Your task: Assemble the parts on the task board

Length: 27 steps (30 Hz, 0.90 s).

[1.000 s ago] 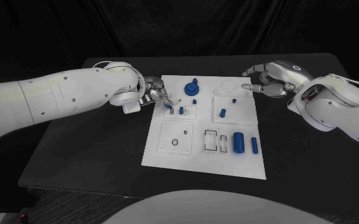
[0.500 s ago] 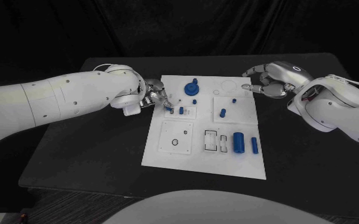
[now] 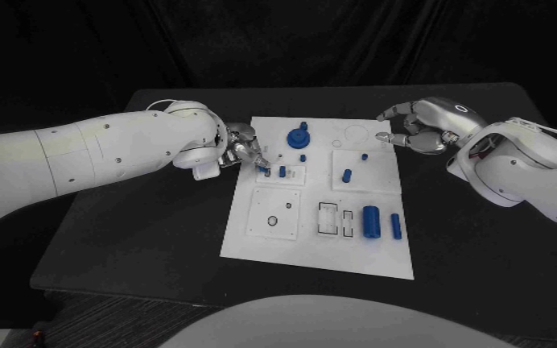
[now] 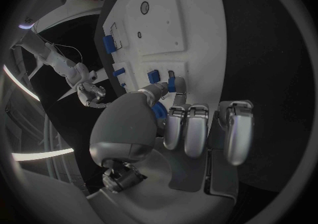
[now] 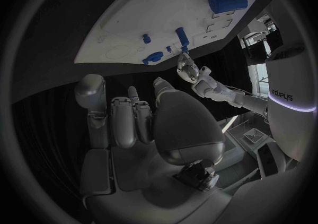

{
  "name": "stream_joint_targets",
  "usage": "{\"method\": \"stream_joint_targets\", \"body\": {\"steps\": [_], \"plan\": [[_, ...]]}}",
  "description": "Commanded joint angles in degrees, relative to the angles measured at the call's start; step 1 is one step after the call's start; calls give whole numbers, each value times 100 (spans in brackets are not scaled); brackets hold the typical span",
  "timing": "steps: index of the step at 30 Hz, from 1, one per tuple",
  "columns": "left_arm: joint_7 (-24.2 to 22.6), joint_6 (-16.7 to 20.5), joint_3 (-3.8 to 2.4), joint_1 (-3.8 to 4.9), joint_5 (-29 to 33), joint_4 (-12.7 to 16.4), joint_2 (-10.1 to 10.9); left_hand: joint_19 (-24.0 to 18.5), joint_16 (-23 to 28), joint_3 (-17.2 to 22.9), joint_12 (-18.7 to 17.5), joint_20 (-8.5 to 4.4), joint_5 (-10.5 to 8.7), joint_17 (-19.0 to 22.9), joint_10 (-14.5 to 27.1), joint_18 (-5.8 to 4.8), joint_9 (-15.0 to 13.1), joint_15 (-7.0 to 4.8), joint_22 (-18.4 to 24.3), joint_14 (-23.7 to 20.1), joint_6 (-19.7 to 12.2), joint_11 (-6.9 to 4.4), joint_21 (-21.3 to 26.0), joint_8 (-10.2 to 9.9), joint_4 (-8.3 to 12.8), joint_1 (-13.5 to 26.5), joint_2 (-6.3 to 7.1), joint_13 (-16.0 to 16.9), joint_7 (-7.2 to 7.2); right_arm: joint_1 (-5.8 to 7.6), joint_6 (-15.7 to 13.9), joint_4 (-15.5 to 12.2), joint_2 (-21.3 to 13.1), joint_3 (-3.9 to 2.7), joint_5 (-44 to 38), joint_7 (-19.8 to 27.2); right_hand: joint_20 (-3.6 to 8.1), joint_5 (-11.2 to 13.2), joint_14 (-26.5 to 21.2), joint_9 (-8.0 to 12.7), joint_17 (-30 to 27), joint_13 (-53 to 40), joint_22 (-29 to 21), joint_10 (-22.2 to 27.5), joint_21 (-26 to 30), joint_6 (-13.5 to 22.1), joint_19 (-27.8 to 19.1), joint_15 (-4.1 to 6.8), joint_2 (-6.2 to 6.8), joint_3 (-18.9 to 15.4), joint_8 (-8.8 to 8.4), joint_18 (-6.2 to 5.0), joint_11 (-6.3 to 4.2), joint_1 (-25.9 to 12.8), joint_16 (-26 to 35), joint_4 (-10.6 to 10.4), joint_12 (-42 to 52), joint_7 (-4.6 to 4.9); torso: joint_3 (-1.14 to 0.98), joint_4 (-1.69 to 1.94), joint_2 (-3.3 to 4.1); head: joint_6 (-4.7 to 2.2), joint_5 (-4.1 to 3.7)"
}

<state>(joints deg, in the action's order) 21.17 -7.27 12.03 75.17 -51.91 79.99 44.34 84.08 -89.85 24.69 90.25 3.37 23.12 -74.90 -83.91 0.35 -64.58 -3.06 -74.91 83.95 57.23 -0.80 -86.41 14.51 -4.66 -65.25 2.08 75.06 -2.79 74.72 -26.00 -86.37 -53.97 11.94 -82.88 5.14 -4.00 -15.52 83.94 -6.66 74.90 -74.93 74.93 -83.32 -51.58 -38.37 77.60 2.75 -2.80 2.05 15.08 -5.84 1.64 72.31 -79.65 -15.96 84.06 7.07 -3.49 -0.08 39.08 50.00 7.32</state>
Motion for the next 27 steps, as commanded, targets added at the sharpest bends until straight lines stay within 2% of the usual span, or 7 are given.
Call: {"method": "stream_joint_targets", "body": {"steps": [1,21,27], "plan": [[-73,-47,15,-46,-17,19,-14,213,-15,26,-25,-22,9,-1510,-609,84,-2,-24,-1349,605,5,-18,35,-16,-7,17,-34,1494,29,-17,40,-2,-3,-4,5,-14,4,-21,256,5,441,-731,449,20,15,-36,-10,-42,-31,15,-2,-112,-16,26,-3,22,-27,16,1,6,3,0,-10],[-27,-116,15,-101,-17,70,-16,197,-15,35,-25,-20,3,-1510,-609,89,-5,-22,-1343,605,2,-18,52,-17,-5,17,-34,1494,29,-19,54,-11,-7,-4,5,-30,5,-36,255,9,440,-733,449,17,19,-37,-10,-42,-33,18,-3,-112,-16,34,-3,25,-26,16,-4,3,4,0,12],[16,-136,15,-109,-17,68,-15,183,-15,49,-25,-16,-55,-1510,-609,93,-10,-18,-1338,605,-18,-12,66,-27,-10,27,-35,1494,22,-19,58,-11,-10,-4,5,-40,5,-47,255,12,438,-730,449,19,24,-38,-11,-42,-34,21,-4,-113,-16,41,0,29,-28,16,-2,2,0,0,15]]}}
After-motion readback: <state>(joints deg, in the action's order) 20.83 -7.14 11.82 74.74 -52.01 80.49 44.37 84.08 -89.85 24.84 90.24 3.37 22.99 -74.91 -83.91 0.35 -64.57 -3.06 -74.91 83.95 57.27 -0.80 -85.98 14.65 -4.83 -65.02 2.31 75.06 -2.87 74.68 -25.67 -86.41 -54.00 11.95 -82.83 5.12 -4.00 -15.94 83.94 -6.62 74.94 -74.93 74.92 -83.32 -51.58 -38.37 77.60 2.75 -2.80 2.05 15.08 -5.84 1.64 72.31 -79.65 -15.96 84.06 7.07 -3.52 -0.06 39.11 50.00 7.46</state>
